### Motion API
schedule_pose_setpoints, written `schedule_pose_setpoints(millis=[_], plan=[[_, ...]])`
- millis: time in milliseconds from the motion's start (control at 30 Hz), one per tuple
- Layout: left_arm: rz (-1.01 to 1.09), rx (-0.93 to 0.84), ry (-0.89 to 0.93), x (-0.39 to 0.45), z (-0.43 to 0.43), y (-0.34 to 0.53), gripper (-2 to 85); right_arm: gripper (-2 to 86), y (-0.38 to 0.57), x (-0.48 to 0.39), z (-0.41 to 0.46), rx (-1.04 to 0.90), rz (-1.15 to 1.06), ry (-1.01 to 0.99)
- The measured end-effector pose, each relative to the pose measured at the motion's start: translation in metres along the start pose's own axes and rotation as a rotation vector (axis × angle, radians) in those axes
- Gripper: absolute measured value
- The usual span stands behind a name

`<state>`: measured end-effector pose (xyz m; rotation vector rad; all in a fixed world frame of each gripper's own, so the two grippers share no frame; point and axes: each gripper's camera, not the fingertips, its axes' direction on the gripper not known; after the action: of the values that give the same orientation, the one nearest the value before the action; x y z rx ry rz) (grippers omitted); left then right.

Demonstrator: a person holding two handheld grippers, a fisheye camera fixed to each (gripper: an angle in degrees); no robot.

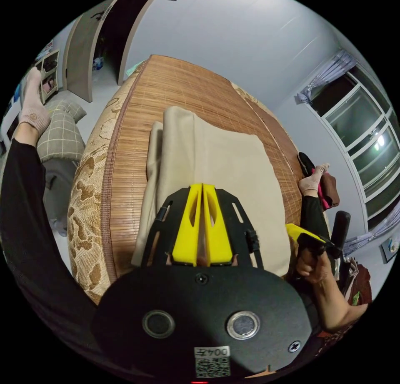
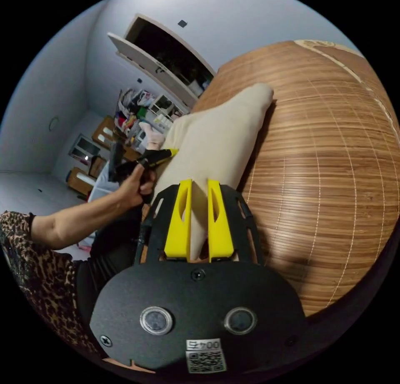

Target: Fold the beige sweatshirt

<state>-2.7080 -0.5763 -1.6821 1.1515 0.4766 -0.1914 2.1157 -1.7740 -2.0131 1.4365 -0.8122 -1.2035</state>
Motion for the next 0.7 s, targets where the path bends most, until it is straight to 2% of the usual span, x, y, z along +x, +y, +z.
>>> schedule_pose_setpoints(millis=[67, 133, 233, 400, 467, 600, 700], plan=[[0.047, -0.023, -0.028, 0.018, -0.009, -0.007, 0.2, 6.2, 0.001, -0.005, 0.010, -0.017, -0.022, 0.055], [0.142, 0.040, -0.027, 0.038, -0.021, -0.012, 0.2, 6.2, 0.002, -0.009, 0.010, -0.029, -0.024, 0.062], [0.247, 0.088, -0.138, 0.059, -0.021, -0.029, 0.3, 6.2, 0.005, -0.016, 0.013, -0.036, -0.045, 0.091], [0.126, -0.079, -0.232, 0.034, 0.028, -0.050, 0.3, 6.1, 0.007, -0.019, 0.016, -0.055, -0.051, 0.102], [0.078, -0.056, -0.178, 0.021, 0.036, -0.045, 0.5, 6.1, 0.007, -0.019, 0.017, -0.073, -0.045, 0.097], [0.118, -0.071, -0.249, 0.026, 0.043, -0.045, 0.7, 6.1, 0.006, -0.018, 0.017, -0.094, -0.044, 0.097], [0.108, -0.069, -0.227, 0.019, 0.041, -0.046, 1.3, 7.0, 0.005, -0.013, 0.010, -0.091, -0.027, 0.050]])
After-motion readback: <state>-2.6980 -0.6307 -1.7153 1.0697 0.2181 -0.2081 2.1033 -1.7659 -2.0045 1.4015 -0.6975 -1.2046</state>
